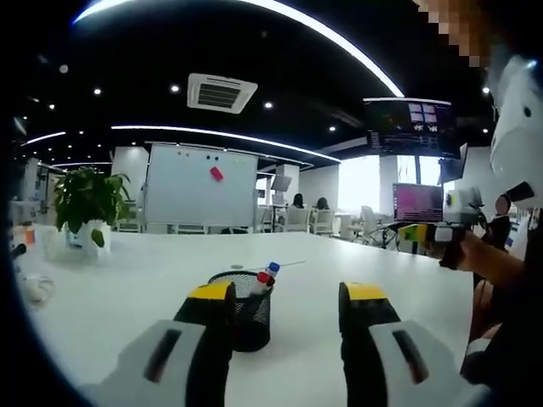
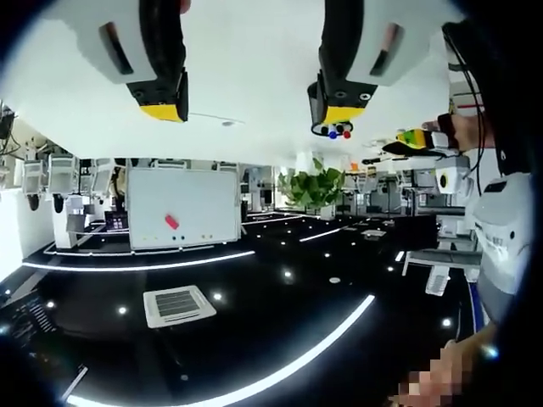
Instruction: Pick up the whiteboard markers from the pen holder and place them facing the whiteboard neatly
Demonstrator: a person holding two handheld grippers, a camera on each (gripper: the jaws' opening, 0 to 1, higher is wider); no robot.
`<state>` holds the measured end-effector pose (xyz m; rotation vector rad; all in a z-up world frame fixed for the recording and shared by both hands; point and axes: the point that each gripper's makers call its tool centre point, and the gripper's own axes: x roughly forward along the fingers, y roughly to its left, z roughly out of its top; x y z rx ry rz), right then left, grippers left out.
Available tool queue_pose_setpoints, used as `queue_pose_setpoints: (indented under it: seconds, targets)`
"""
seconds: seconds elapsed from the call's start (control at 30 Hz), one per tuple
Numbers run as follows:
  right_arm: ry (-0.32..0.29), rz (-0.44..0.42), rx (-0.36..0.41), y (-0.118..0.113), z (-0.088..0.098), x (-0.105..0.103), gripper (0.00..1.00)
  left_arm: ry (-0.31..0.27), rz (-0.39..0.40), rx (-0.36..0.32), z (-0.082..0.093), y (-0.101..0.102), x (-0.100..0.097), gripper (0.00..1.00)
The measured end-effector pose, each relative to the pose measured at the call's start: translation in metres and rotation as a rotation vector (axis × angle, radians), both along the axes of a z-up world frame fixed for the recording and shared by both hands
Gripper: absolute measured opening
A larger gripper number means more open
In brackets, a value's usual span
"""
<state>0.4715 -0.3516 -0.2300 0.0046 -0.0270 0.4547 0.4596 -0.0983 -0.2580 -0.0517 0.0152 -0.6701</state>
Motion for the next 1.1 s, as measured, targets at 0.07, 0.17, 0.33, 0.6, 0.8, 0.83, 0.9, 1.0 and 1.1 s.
queue_pose_setpoints:
  seconds: [0.07, 0.17, 0.33, 0.6, 0.8, 0.83, 0.9, 1.0, 1.1]
  targets:
    - [0.001, 0.001, 0.000, 0.000, 0.000, 0.000, 0.63, -0.002, -0.003, 0.009, -0.002, -0.001, 0.000, 0.51]
    - [0.005, -0.003, -0.006, -0.001, -0.001, 0.001, 0.63, 0.004, -0.014, 0.002, -0.003, -0.003, -0.001, 0.52]
    - [0.012, 0.012, -0.024, 0.001, -0.004, 0.003, 0.62, -0.008, -0.017, 0.006, 0.001, -0.004, -0.001, 0.51]
    - [-0.009, 0.016, -0.051, 0.001, 0.001, 0.005, 0.63, -0.002, -0.011, 0.004, 0.000, -0.003, -0.002, 0.51]
    - [-0.009, 0.016, -0.042, 0.002, 0.000, 0.007, 0.64, -0.019, 0.001, 0.003, 0.000, -0.001, -0.001, 0.49]
    - [-0.010, 0.017, -0.038, 0.003, 0.001, 0.007, 0.64, -0.021, 0.004, 0.002, 0.001, -0.001, -0.001, 0.49]
    - [-0.013, 0.017, -0.032, 0.002, 0.002, 0.008, 0.64, -0.018, -0.004, -0.009, 0.001, -0.002, -0.001, 0.50]
    - [-0.006, 0.018, -0.031, 0.003, 0.001, 0.010, 0.62, -0.018, -0.012, 0.006, -0.001, -0.005, -0.003, 0.50]
    - [-0.007, 0.028, -0.028, 0.005, 0.001, 0.011, 0.61, -0.021, -0.013, 0.012, -0.001, -0.005, -0.004, 0.51]
